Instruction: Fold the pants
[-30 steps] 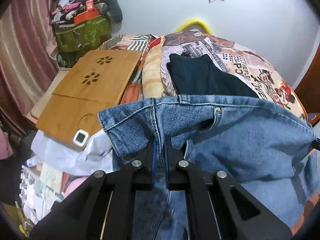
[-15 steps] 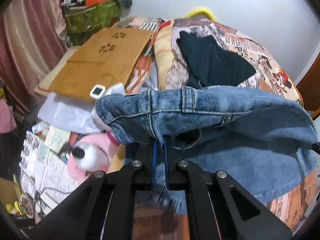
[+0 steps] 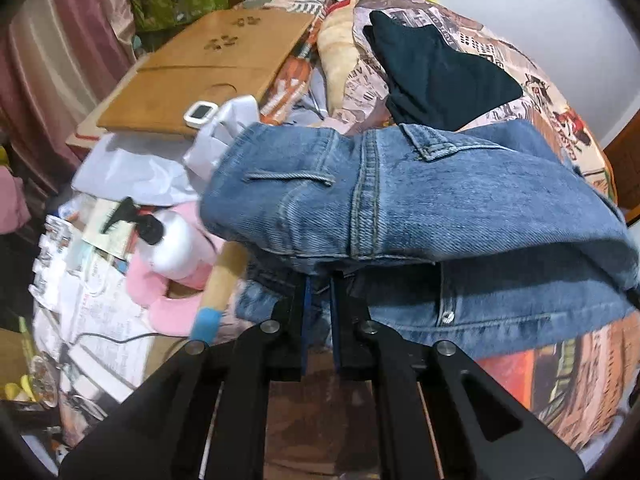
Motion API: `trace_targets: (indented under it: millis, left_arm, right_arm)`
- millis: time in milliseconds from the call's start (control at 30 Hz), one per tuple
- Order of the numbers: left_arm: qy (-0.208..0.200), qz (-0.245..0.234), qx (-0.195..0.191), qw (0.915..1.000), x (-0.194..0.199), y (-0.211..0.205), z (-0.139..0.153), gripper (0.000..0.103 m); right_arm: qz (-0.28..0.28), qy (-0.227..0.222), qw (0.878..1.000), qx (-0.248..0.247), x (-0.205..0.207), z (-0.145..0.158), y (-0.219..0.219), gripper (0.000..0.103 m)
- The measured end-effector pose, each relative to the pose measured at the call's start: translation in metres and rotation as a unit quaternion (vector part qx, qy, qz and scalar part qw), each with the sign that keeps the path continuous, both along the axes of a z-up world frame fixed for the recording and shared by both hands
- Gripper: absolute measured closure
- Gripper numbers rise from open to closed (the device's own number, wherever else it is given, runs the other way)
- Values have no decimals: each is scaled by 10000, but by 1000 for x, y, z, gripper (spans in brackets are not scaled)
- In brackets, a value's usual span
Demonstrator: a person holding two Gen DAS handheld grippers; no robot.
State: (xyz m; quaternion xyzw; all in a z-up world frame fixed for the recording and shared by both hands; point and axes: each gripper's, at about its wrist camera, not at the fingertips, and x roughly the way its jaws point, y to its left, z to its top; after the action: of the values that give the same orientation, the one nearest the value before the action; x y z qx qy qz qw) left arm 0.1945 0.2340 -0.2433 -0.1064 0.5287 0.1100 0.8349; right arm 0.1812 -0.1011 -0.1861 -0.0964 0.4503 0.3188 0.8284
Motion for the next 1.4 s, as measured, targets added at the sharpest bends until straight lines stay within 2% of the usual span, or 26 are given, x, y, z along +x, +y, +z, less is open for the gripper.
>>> trace_targets:
  millis: [167,233,300,467,567,600,633,700,767,867,933,1067,1167,1233,1400]
  left_arm:
    - [-278,-65,240,9993,-13,1,32,93]
    - [-453,-75,338,9984,-14,0,48,87]
    - [-635,-85,382,9972,-11,-1,64,75]
    - [-897,-180,426,9949,13,-13,86,57]
    - [-955,-296,470,9939,33,-26,89,46]
    - [-970,-342,447,9937,39,-31,90,42]
    - [-962,-420,388,9937,46,-37,89,41]
    - [-902,-504,309,9942,58,-45,86,39]
    - [-807,-599,227,9947,70,-55,79,38]
    - [-649,-728,192,9950,85,-71,64,38]
    - [-465,-799,172,9956,93,-83,52,38]
    - [-143,-979,248,9948,96,-106,29,37]
    - [72,-1101,273,9935,93,-120,14,34]
    - [256,-1122,309,9929,92,-130,1,31]
    - [279,-973,562,9933,88,-140,-3,31]
  right_arm:
    - [-8,12,9999,135,0,13,-6,90]
    - [-36,16,9996,278,1,21,-12,90]
    - [-128,-78,9992,358,4,29,-19,89]
    - [-565,-173,9971,471,31,44,-45,88]
    - [-927,-184,9947,400,55,45,-65,81]
    - [-1065,-190,9934,375,62,44,-74,76]
    - [-1194,-207,9921,333,67,44,-82,69]
    - [-1488,-272,9883,169,74,39,-102,61]
    - [-1789,-227,9836,53,76,33,-126,60]
    - [-2399,-49,9707,-105,75,21,-179,60]
    - [-2903,55,9566,-229,70,12,-221,56]
    - [-3745,423,9263,-8,50,-6,-295,56]
    - [-4150,752,9064,239,31,-21,-331,56]
    - [-4256,894,8999,318,22,-28,-340,56]
    - [-4249,1209,8945,685,17,-47,-345,55]
